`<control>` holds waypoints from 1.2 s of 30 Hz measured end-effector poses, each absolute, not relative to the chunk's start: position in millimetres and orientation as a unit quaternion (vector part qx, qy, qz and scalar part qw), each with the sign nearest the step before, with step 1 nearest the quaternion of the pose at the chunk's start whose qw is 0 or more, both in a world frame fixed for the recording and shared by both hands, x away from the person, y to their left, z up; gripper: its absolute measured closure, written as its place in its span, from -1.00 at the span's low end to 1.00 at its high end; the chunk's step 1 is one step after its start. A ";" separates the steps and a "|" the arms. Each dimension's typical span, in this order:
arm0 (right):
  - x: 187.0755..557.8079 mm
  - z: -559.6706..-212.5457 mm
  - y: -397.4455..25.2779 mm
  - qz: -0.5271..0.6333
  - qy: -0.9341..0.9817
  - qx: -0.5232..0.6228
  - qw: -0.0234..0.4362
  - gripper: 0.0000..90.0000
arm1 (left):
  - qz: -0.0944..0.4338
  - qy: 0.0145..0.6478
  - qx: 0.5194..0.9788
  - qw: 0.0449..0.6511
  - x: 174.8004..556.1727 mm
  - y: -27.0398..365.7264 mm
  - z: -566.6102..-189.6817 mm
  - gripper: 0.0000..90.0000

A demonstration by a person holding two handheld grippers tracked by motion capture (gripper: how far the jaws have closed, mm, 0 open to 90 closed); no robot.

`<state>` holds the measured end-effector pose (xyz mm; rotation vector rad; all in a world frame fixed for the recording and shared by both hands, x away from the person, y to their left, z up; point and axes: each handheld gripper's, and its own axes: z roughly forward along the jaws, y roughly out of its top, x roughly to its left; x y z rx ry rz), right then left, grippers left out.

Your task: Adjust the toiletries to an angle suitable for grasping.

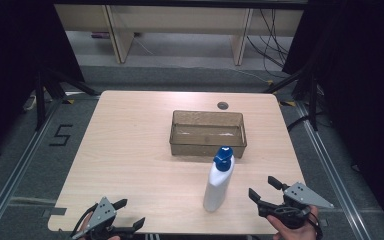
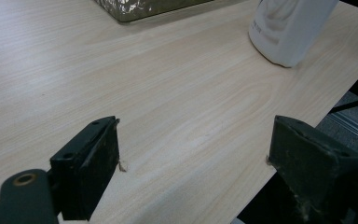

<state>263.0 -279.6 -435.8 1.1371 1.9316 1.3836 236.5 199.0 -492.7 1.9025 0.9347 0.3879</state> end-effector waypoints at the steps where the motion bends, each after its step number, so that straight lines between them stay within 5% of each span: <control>1: 262.9 -434.5 -279.4 0.510 0.713 0.412 0.250 -0.50 | 0.159 0.382 0.778 0.473 236.6 198.9 -492.9 -0.66; 36: 260.1 -377.5 -247.1 0.547 0.721 0.357 0.232 -0.44 | 0.153 0.396 0.772 0.473 238.6 194.1 -492.1 -0.66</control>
